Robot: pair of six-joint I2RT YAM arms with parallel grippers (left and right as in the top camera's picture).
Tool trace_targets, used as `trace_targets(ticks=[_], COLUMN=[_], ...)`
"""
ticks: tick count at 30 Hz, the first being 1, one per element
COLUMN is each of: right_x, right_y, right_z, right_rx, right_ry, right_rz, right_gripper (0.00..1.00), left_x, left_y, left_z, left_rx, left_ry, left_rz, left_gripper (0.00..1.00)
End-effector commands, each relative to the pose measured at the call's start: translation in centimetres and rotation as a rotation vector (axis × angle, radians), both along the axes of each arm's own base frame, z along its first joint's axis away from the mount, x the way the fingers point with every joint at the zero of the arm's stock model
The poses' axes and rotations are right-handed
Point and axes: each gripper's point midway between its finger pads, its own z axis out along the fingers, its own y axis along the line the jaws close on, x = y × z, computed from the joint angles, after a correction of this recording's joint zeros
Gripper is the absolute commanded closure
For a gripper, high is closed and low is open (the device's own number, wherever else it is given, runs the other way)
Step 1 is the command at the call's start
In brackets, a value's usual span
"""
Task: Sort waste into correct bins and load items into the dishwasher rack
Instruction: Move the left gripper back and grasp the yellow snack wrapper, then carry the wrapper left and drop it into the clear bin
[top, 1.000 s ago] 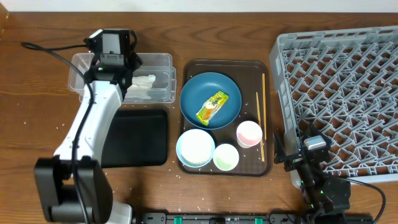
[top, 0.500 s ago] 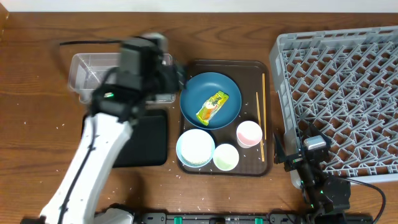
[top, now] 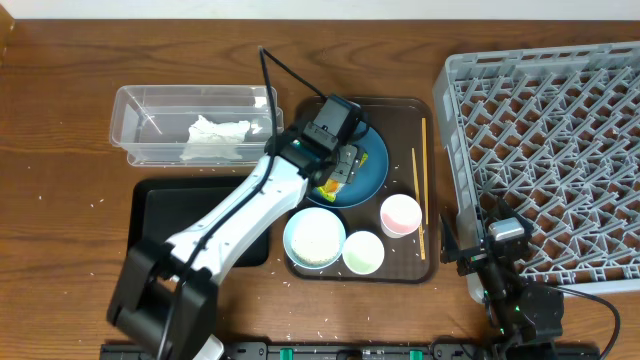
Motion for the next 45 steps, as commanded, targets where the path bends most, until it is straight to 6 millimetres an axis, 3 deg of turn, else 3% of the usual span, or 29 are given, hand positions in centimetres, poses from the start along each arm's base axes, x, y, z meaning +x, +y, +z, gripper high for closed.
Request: trace_targets(ticks=[1, 10, 17, 22, 28, 32, 36, 40, 45], right_x=[0.1, 0.1, 0.1, 0.1, 0.1, 0.1, 0.1, 0.1, 0.1], right_y=[-0.4, -0.4, -0.4, -0.4, -0.4, -0.4, -0.4, -0.4, -0.4], right_z=[-0.2, -0.2, -0.2, -0.2, -0.2, -0.2, -0.2, -0.1, -0.2], right_rx=[-0.008, -0.008, -0.008, -0.008, -0.008, -0.008, -0.008, -0.008, -0.008], right_ry=[0.004, 0.004, 0.003, 0.003, 0.004, 0.003, 0.004, 0.003, 0.004], right_rz=[-0.015, -0.015, -0.015, -0.015, -0.015, -0.015, -0.015, -0.015, -0.015], right_gripper=[0.01, 0.01, 0.01, 0.01, 0.01, 0.01, 0.01, 0.01, 0.01], left_x=[0.9, 0.7, -0.3, 0.3, 1.2, 1.1, 1.4, 1.7, 2.5], left_y=[0.6, 0.6, -0.8, -1.2, -1.8, -1.7, -1.8, -2.1, -2.6], left_z=[-1.2, -4.4, -8.0, -10.1, -11.1, -11.7, -11.4, -10.1, -4.8], left_rx=[0.054, 0.096, 0.065, 0.076, 0.061, 0.067, 0.063, 0.046, -0.019], left_ry=[-0.014, 0.054, 0.157, 0.162, 0.139, 0.147, 0.134, 0.11, 0.007], left_rz=[0.01, 0.005, -0.056, -0.069, -0.07, -0.069, -0.067, -0.067, -0.068], left_gripper=[0.21, 0.21, 0.21, 0.21, 0.22, 0.36, 0.61, 0.72, 0.81])
